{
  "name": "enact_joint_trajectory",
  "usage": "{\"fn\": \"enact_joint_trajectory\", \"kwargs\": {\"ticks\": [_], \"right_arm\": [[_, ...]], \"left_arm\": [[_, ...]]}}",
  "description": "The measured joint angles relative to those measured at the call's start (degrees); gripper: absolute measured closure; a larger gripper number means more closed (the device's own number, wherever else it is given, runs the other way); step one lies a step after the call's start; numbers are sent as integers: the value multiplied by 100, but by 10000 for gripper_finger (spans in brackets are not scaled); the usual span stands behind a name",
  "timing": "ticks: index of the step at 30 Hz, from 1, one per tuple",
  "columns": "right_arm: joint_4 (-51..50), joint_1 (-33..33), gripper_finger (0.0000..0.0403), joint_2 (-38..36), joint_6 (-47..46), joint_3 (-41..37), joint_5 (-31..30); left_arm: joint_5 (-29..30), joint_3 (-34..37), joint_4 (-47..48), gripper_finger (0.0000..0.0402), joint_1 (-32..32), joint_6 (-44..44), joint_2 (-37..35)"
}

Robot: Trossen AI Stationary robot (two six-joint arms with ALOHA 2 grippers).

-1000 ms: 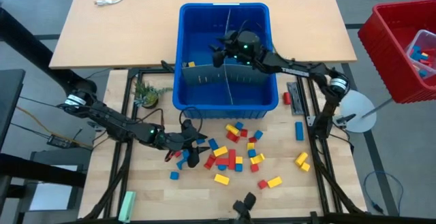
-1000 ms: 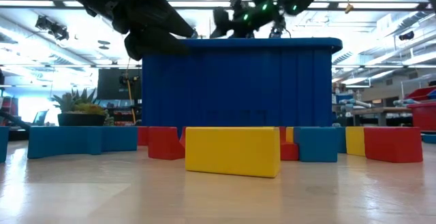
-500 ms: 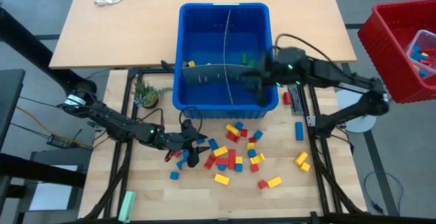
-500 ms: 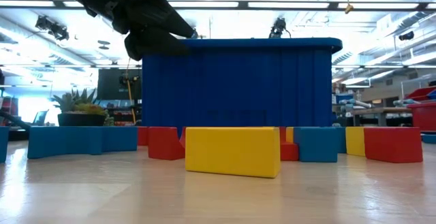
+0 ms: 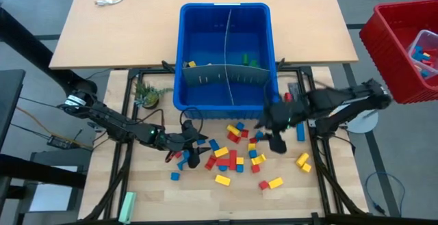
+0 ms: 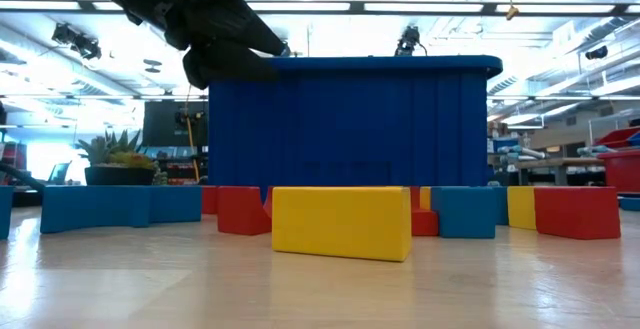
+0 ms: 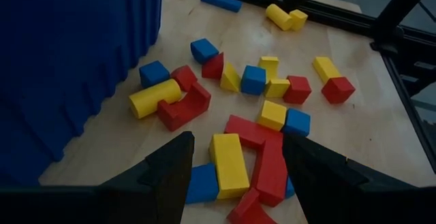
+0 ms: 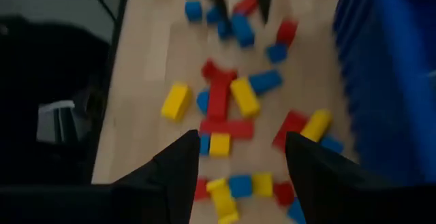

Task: Sort blocks
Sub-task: Put the yellow block with the other yellow blocks into the blue bin

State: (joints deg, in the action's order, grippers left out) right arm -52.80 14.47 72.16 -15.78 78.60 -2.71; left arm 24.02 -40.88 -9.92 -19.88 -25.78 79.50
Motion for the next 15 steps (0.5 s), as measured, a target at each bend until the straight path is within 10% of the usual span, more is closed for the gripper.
{"fn": "enact_joint_trajectory", "kwargs": {"ticks": [15], "right_arm": [[1151, 857, 187, 878, -533, -2563, 498]], "left_arm": [[185, 0, -100, 168, 2, -1, 0]]}}
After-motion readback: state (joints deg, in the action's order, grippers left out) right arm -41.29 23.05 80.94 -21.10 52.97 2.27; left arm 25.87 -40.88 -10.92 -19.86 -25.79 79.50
